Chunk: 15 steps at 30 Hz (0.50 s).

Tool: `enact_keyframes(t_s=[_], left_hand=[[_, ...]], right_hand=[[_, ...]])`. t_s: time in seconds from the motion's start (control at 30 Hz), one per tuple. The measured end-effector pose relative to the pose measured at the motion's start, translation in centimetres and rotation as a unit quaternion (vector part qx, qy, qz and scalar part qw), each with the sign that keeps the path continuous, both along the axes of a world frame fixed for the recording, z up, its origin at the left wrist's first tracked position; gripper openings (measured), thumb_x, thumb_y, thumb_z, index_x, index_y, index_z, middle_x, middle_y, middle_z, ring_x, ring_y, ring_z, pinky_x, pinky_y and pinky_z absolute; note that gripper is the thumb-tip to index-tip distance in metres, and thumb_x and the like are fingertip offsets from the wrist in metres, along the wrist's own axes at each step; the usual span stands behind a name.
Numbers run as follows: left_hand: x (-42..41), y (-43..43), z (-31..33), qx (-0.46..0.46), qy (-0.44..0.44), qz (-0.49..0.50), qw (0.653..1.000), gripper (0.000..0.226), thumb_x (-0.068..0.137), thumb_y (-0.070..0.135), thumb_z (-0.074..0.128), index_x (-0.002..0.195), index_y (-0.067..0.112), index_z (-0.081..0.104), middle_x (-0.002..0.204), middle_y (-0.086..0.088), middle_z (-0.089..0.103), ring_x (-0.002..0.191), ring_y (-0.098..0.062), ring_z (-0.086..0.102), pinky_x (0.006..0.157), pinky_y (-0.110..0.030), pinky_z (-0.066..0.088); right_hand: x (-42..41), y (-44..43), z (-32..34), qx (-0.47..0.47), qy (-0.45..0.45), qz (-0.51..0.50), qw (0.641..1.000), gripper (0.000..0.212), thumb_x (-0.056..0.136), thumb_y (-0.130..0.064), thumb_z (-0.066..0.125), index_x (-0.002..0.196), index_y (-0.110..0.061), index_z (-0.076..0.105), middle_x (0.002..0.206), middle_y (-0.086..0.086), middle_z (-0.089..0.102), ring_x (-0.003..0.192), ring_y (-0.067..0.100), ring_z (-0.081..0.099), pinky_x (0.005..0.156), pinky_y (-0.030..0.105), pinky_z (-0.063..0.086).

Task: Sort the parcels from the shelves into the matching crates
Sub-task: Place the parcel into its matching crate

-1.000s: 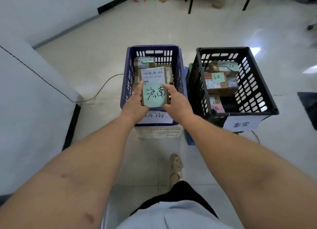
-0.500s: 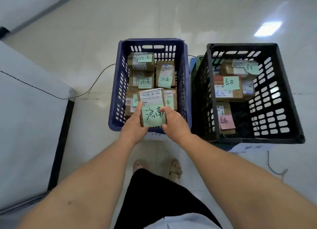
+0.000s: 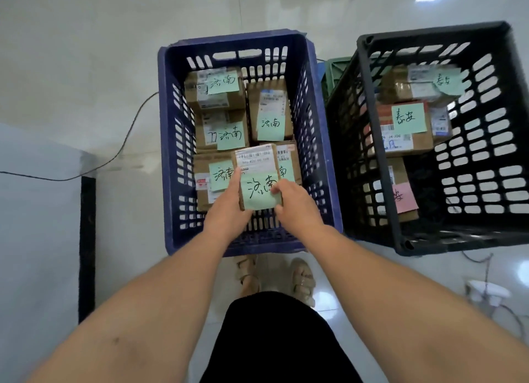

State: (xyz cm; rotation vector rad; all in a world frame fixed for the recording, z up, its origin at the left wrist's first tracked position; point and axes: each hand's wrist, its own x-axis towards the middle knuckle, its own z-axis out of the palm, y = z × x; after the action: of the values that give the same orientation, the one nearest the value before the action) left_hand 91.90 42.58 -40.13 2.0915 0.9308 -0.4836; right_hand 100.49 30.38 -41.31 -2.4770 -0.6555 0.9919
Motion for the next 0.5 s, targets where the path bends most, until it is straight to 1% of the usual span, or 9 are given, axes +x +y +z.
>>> enact_keyframes(t_s=[0.13,0.23,0.3,0.4,0.43,0.5], left_hand=[[3.4,2.1,-2.1,-0.013,-0.012,-0.004,1.000,0.097,0.088,0.010,0.062,0.149,0.042,-0.005,0.139,0.000,0.051,0.106,-0.021,0.059,0.082,-0.037,0.051],[6.9,4.1,-3.7,-0.001,-0.023,-0.015,1.000,0.100,0.086,0.010,0.064,0.150,0.041,-0.007,0.137,-0.005,0.052,0.109,-0.025,0.058,0.083,-0.036,0.048],[9.5,5.6,-4.7,0.007,-0.041,-0.021,0.999,0.100,0.085,0.011,0.066,0.150,0.039,-0.005,0.134,-0.005,0.054,0.110,-0.024,0.057,0.086,-0.038,0.048],[13.1,7.6,-6.2,0.007,-0.063,-0.034,0.997,0.100,0.084,0.014,0.069,0.151,0.038,0.000,0.138,-0.005,0.051,0.116,-0.024,0.055,0.094,-0.041,0.047],[14.1,7.9,-6.7,0.011,-0.063,-0.048,0.997,0.099,0.085,0.015,0.069,0.151,0.039,0.001,0.138,-0.006,0.051,0.116,-0.024,0.055,0.095,-0.041,0.047],[15.6,8.1,-7.9,0.019,-0.069,-0.069,0.995,0.095,0.087,0.016,0.067,0.151,0.040,0.001,0.131,-0.008,0.055,0.108,-0.023,0.057,0.092,-0.039,0.049]], right_hand=[[3.2,1.9,-1.7,-0.002,-0.009,-0.011,1.000,0.030,0.092,-0.005,0.053,0.120,-0.016,0.050,0.126,0.004,0.051,0.119,0.024,0.045,0.092,0.036,0.042],[6.6,4.0,-2.9,0.001,-0.025,-0.019,0.999,0.030,0.092,-0.005,0.052,0.121,-0.016,0.050,0.127,0.005,0.049,0.119,0.024,0.044,0.094,0.037,0.041],[9.0,5.5,-3.7,0.010,-0.043,-0.028,0.999,0.030,0.092,-0.005,0.052,0.120,-0.016,0.050,0.126,0.005,0.050,0.117,0.023,0.046,0.093,0.035,0.040],[12.4,7.5,-5.0,0.013,-0.063,-0.052,0.997,0.030,0.091,-0.002,0.051,0.119,-0.014,0.052,0.123,0.005,0.051,0.112,0.023,0.049,0.090,0.033,0.040],[13.5,8.0,-5.5,0.010,-0.068,-0.065,0.996,0.030,0.091,0.000,0.050,0.117,-0.012,0.053,0.122,0.006,0.052,0.112,0.024,0.049,0.089,0.032,0.039],[15.2,8.7,-6.5,0.002,-0.079,-0.083,0.993,0.029,0.090,0.002,0.048,0.116,-0.010,0.053,0.122,0.009,0.052,0.113,0.026,0.049,0.091,0.032,0.039]])
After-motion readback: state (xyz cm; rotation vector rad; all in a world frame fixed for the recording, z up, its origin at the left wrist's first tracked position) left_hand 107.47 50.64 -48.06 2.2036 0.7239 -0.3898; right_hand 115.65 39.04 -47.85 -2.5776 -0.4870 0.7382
